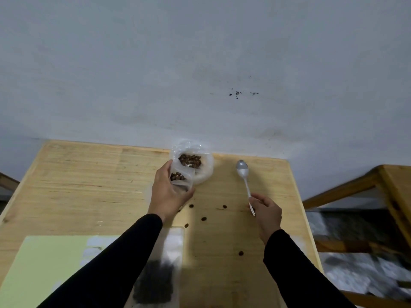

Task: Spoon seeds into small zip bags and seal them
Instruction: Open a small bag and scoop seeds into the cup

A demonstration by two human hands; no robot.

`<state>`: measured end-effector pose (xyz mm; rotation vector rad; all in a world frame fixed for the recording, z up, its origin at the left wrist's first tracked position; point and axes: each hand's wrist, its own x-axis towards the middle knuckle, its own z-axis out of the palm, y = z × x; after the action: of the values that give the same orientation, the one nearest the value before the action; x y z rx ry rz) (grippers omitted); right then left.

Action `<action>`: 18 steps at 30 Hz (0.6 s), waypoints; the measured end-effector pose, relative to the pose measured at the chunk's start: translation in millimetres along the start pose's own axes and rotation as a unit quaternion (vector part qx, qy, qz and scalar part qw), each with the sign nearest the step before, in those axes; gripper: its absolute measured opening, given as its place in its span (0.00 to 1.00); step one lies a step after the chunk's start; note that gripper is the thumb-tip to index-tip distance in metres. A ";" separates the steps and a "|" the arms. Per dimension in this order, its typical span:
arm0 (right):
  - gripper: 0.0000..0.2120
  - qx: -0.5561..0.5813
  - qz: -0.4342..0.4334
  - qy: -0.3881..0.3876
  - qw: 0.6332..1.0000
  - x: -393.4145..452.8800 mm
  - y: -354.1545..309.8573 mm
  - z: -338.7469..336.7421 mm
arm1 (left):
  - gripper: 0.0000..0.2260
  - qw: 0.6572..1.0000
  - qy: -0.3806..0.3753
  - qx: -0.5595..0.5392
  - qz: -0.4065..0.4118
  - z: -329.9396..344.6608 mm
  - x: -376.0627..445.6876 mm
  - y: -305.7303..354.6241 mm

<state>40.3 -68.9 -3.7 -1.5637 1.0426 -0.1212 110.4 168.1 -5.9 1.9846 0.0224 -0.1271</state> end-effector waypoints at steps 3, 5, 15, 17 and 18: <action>0.06 -0.028 -0.001 0.021 0.999 18.9 5.0 -8.4 | 0.45 1.000 0.008 0.009 0.005 6.7 -11.1 3.2; 0.07 -0.080 -0.021 0.027 0.996 28.4 5.7 -11.6 | 0.46 1.000 0.018 0.018 0.003 10.9 -15.0 5.5; 0.08 -0.270 -0.141 -0.007 0.952 46.9 15.4 -10.5 | 0.44 0.996 0.082 0.043 0.017 30.0 -29.6 24.6; 0.09 -0.265 -0.154 -0.006 0.952 45.5 13.3 -10.0 | 0.44 0.996 0.085 0.033 0.014 31.3 -31.7 30.7; 0.10 -0.250 -0.164 -0.009 0.954 41.8 8.3 -9.3 | 0.44 0.996 0.086 0.023 0.014 31.8 -32.4 33.8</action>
<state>55.1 -102.7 -26.9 -2.1914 0.8256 -0.0729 78.2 126.7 15.4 2.0351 0.1038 0.0632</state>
